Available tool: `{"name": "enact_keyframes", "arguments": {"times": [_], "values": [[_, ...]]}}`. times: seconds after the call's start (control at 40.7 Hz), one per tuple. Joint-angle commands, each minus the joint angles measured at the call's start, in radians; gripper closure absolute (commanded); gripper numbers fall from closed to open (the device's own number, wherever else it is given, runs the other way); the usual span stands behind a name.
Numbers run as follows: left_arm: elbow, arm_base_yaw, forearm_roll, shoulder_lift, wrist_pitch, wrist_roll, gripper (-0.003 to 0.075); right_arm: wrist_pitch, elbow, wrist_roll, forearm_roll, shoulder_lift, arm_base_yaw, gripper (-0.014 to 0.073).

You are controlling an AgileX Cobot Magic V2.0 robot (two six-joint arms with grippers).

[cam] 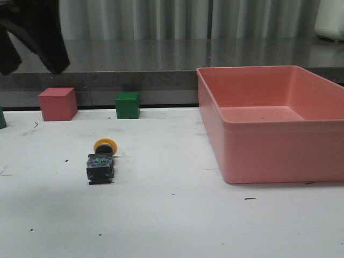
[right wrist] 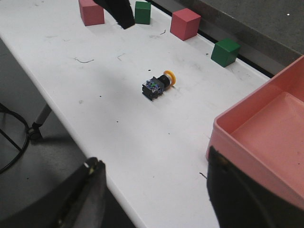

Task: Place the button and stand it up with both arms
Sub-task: 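Lower the left gripper over the button and grasp its yellow cap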

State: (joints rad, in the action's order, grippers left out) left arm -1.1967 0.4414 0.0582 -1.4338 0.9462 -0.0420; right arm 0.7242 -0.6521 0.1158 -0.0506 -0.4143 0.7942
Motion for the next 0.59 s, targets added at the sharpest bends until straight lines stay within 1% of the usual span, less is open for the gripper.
{"name": "enact_keyframes", "arguments": {"times": [0.0, 0.246, 0.565], "values": [[-0.107, 0.007, 0.024, -0.061, 0.015, 0.0, 0.0203, -0.081, -0.025, 0.01, 0.006, -0.005, -0.003, 0.0113], [-0.289, 0.007, 0.029, -0.269, 0.154, -0.076, 0.0203, -0.081, -0.025, 0.01, 0.006, -0.005, -0.003, 0.0113], [-0.451, 0.007, 0.023, -0.46, 0.236, -0.197, 0.0204, -0.081, -0.025, 0.01, 0.006, -0.005, -0.003, 0.0113]]}}
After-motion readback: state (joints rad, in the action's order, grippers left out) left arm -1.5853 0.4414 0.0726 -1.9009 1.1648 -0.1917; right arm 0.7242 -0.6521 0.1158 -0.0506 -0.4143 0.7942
